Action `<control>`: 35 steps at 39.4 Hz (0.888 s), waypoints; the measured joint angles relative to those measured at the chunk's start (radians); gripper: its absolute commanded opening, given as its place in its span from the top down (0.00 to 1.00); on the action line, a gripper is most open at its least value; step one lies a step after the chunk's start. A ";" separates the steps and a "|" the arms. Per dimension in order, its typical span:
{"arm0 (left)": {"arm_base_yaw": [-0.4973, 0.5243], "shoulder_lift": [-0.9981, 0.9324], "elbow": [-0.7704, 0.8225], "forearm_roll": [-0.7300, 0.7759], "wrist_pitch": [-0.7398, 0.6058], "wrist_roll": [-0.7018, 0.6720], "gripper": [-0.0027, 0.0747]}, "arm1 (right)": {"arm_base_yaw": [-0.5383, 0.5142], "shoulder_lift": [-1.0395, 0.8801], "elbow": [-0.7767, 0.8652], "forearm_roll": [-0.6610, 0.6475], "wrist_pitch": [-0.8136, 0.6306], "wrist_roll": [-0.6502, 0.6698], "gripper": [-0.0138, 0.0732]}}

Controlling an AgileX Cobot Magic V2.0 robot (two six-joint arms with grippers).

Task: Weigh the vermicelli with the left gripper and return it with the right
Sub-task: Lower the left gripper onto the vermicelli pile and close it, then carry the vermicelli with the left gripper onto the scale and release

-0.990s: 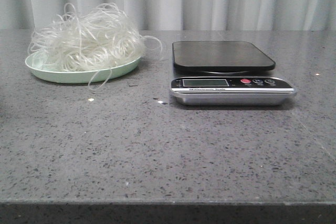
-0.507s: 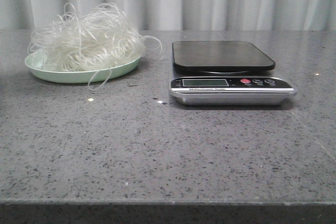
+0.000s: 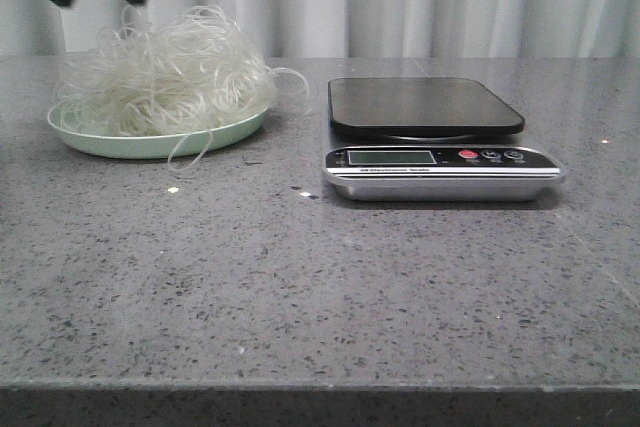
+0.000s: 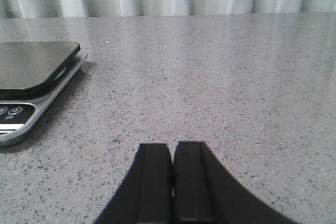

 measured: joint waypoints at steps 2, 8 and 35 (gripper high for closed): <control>-0.012 0.021 0.000 0.000 -0.003 0.000 0.11 | 0.000 0.000 0.000 0.000 0.000 0.000 0.67; -0.029 0.088 0.000 0.000 -0.043 0.000 0.11 | 0.000 0.000 0.000 0.000 0.000 0.000 0.67; -0.034 0.211 -0.008 -0.062 -0.146 0.000 0.72 | 0.000 0.000 0.000 0.000 0.000 0.000 0.67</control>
